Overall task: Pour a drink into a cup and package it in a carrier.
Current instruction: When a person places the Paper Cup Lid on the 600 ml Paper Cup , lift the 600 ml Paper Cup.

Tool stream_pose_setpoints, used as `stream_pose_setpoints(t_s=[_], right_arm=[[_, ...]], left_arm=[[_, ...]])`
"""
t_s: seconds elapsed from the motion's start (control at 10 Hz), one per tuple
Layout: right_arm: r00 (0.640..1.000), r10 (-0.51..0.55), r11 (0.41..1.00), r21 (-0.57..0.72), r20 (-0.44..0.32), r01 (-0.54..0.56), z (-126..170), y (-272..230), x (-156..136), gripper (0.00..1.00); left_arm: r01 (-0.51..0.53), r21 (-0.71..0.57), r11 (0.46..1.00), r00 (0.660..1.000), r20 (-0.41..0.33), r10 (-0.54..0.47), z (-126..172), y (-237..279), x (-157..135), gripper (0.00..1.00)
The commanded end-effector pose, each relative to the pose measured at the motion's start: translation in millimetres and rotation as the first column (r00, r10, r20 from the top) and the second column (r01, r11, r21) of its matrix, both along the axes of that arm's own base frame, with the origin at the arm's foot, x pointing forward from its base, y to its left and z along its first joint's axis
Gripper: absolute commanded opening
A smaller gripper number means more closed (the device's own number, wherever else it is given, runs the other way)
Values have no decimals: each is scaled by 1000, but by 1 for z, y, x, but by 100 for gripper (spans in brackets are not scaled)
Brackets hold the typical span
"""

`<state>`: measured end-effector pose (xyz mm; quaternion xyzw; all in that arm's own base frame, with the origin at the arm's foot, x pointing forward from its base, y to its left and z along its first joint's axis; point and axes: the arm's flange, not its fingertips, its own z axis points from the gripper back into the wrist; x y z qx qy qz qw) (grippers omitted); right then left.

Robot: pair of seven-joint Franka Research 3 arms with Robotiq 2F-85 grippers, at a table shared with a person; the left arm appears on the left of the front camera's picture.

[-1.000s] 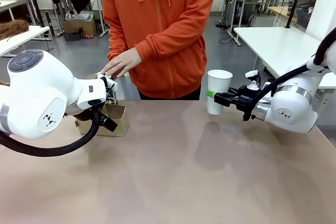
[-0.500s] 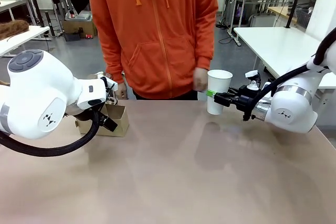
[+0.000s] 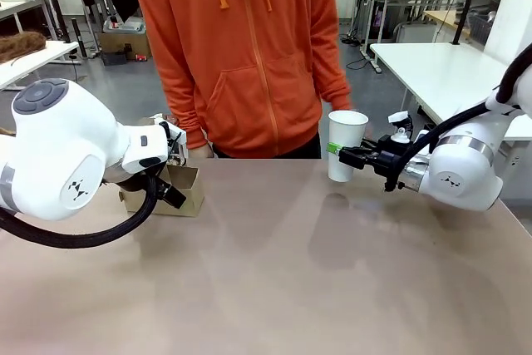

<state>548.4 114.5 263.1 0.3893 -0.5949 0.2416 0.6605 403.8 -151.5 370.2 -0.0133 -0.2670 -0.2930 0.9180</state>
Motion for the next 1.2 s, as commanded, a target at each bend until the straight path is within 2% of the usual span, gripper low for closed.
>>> stream_pose_setpoints(t_s=[0.0,1.1], right_arm=[[1000,0,1000,3,7,0,4,1,0,80],[1000,0,1000,3,7,0,4,1,0,80]], left_arm=[[0,-2,1000,1000,0,0,0,0,0,100],[0,-2,1000,1000,0,0,0,0,0,100]])
